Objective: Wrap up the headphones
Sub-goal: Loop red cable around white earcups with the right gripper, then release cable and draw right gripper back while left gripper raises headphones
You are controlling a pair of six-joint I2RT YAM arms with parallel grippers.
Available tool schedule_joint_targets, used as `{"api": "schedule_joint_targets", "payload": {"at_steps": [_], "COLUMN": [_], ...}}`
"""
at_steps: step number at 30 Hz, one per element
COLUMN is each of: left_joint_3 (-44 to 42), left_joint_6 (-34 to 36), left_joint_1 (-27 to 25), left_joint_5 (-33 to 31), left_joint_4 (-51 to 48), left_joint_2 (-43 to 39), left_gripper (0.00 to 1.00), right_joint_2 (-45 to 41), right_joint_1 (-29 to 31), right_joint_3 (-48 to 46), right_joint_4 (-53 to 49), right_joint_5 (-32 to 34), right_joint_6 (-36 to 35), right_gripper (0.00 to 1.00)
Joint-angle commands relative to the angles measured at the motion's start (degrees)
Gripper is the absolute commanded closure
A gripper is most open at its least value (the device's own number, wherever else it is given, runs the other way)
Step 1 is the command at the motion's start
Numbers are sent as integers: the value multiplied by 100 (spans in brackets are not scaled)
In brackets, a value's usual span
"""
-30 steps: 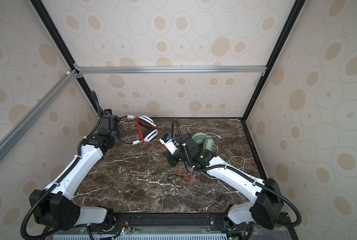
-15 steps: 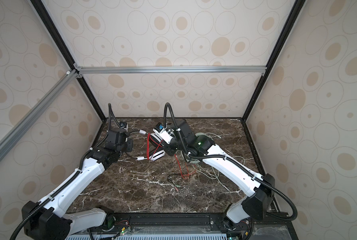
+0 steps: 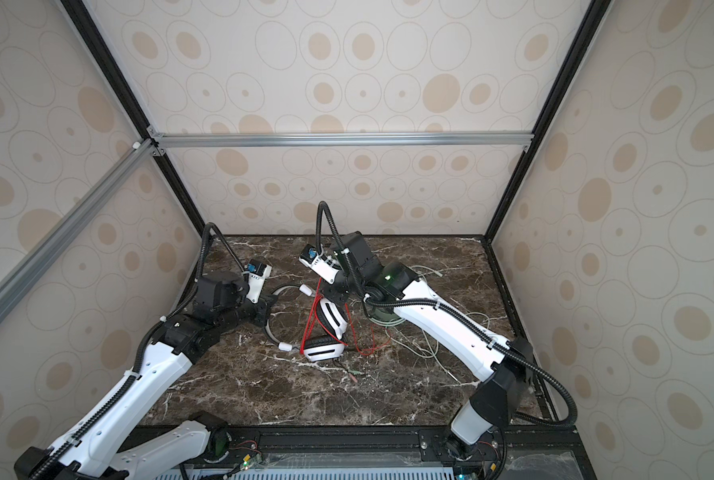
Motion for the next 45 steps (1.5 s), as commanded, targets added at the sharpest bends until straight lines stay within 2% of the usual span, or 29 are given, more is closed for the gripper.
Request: {"api": "schedule_joint_targets", "payload": {"at_steps": [1,7,12,23,29,40,45], "left_joint_3": [125,-39,107,1325,1958,2932,3074], "left_joint_6": [-231,-728,-764,-946,-1179,-1886,-2108], "left_joint_1": [-43,-53,-55,-55,-60,-48,-6], "left_joint_5": [703,955,1167,1370,1482,1517,1683], "left_joint_4": [157,487,382,219,371,1267,1575], "left_joint_2": [-265,-538,-575,-260,-8,482,564], "left_gripper": [100,100,100,100,100,100,100], "right_joint_2": [114,69,-72,-515,-461,-233,-50], "right_joint_1": [-262,-755,-930,-1141,-1143,-1147,-1146], "right_joint_3": [73,-631,-1218,-2463,-2773,-3381,-3616], "right_joint_4": [201,963,1594,3187,3582,4599,4924], "right_joint_5": [-7,-556,-964,-1738,-1944,-1890,-1830], "right_joint_6": [319,1049,1443,2247,2546,3280,3511], "right_gripper": [93,93,91,81,81,81,81]}}
